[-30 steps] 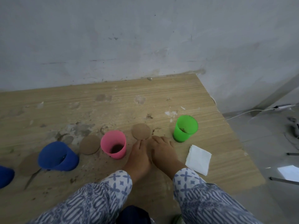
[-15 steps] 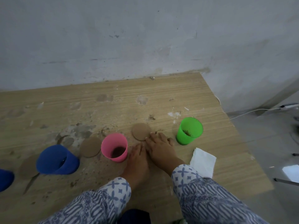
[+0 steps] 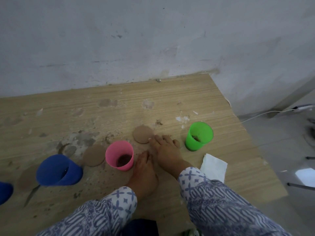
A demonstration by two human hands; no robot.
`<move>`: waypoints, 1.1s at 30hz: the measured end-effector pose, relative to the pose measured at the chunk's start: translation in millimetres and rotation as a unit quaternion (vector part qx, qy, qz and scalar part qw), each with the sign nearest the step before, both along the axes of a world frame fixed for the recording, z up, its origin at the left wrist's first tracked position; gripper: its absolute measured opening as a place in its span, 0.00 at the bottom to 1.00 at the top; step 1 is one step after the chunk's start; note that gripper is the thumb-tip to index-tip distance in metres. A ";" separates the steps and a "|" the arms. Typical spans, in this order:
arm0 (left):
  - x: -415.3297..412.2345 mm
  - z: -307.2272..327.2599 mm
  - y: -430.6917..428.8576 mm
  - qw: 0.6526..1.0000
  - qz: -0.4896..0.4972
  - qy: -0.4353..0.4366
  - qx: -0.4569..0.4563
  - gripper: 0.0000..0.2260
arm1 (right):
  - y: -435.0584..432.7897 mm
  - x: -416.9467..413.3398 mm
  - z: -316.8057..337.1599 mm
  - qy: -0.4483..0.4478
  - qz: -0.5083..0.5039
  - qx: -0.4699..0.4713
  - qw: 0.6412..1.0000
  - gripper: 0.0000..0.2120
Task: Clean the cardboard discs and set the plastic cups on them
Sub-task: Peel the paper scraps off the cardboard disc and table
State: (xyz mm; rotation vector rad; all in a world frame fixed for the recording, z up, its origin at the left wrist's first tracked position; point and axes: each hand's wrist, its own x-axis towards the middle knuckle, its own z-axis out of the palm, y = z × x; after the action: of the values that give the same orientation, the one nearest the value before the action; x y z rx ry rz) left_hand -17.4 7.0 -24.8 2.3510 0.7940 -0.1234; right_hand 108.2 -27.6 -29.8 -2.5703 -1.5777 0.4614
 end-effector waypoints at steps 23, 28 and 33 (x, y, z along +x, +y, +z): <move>57.7 0.5 -78.0 0.964 -0.262 0.046 0.024 0.32 | -157.3 39.1 6.2 0.080 -0.361 0.174 0.913 0.14; 70.4 -2.0 -81.5 0.950 -0.302 0.064 0.050 0.32 | -147.8 53.0 1.8 0.087 -0.338 0.129 0.928 0.17; 70.8 -1.9 -82.2 0.943 -0.313 0.072 0.087 0.31 | -141.1 59.8 -0.2 0.083 -0.340 0.121 0.929 0.16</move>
State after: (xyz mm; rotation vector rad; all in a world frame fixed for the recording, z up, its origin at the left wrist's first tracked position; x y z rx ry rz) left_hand 53.3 -75.2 -26.7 2.7102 0.0901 -0.5164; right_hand 168.1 -168.7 -29.9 -2.5732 -0.5714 0.3628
